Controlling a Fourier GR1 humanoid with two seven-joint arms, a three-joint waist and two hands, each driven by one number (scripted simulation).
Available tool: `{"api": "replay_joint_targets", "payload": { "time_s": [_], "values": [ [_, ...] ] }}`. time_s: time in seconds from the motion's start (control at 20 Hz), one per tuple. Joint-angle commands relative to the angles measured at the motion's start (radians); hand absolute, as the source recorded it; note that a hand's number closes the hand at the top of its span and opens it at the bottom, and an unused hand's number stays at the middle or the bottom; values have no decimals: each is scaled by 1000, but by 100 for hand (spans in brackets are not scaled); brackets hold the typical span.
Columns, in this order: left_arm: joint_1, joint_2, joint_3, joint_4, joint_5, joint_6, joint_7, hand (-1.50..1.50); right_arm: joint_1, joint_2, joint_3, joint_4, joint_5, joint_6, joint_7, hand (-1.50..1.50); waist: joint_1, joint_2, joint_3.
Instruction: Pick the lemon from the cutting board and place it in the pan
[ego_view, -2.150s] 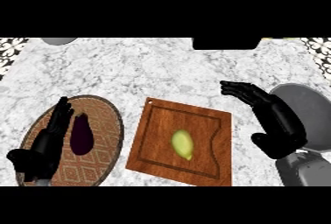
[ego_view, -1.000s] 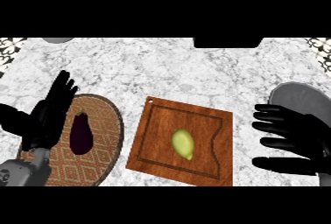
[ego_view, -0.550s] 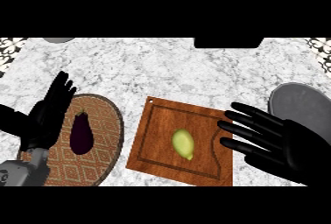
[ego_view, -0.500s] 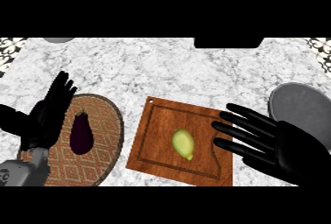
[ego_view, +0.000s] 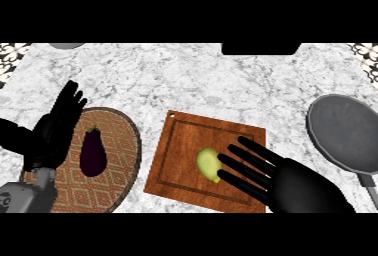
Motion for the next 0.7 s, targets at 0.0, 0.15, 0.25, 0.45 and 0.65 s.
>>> {"api": "replay_joint_targets", "payload": {
  "time_s": [0.0,0.15,0.25,0.45,0.65],
  "values": [
    [-58,-58,-10,82,-56,8,-18,0,23,32,86,1,146,-12,42,-150,-4,2,1],
    [-3,-19,13,22,-27,-22,10,0,41,21,123,-70,288,-26,129,-150,-3,-1,0],
    [-32,2,51,-16,-14,-34,66,0,100,5,102,-102,299,-58,120,-150,-2,-1,1],
    [31,-44,51,-26,-41,-52,8,0,130,80,196,-92,437,-77,189,-150,0,0,1],
    [-17,-76,60,-9,-94,-51,51,0,147,123,215,-47,429,-119,147,-150,0,1,1]
  ]
}}
